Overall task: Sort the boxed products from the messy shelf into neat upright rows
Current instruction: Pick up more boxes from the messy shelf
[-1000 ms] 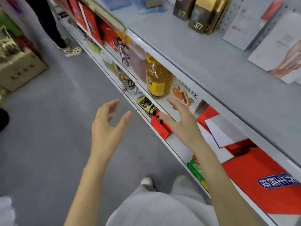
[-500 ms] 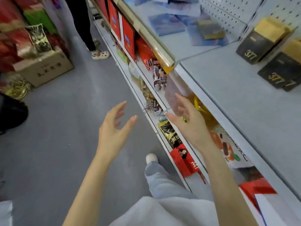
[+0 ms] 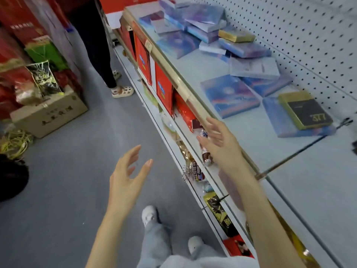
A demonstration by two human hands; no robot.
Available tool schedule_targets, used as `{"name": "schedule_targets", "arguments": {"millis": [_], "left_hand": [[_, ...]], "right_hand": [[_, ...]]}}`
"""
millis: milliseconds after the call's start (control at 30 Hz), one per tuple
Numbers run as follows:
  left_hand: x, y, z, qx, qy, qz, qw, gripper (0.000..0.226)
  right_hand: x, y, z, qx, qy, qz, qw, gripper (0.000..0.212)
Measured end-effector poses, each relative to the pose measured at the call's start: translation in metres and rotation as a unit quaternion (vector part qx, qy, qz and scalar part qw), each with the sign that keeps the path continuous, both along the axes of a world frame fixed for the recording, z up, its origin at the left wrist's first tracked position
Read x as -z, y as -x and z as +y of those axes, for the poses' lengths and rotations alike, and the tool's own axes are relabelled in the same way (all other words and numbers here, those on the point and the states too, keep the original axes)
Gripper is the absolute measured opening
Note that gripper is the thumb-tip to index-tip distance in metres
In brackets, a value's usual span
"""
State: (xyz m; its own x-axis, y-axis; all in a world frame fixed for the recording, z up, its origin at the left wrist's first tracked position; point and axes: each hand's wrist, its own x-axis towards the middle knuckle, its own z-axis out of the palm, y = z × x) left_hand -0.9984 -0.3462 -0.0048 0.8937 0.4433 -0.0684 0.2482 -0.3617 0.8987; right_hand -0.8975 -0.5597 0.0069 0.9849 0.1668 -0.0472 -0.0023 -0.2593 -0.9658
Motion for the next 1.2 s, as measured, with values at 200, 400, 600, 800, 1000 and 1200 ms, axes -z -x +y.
{"name": "schedule_targets", "arguments": {"millis": [200,400,600,800,1000,1200], "left_hand": [[0.001,-0.118,0.105,0.049,-0.011,-0.015,0.999,0.040],[-0.019,-0.215,0.208,0.050,-0.031,-0.022,0.998,0.038],[-0.010,-0.302,0.242,0.077,-0.017,-0.016,0.997,0.037],[0.002,-0.410,0.263,0.080,-0.033,-0.018,0.996,0.034],[-0.009,-0.517,0.274,0.098,-0.036,-0.037,0.994,0.035],[-0.004,-0.613,0.264,0.158,-0.006,-0.047,0.986,0.034]], "right_hand": [[0.003,-0.096,0.087,0.081,-0.014,-0.004,0.997,0.045],[-0.018,-0.181,0.187,0.088,-0.019,-0.015,0.996,0.040],[-0.019,-0.266,0.213,0.173,-0.012,0.004,0.985,0.032],[-0.010,-0.377,0.226,0.220,-0.036,0.005,0.975,0.032],[0.009,-0.476,0.245,0.249,-0.114,0.065,0.960,0.035],[0.030,-0.533,0.277,0.287,-0.190,0.141,0.928,0.027]]}}
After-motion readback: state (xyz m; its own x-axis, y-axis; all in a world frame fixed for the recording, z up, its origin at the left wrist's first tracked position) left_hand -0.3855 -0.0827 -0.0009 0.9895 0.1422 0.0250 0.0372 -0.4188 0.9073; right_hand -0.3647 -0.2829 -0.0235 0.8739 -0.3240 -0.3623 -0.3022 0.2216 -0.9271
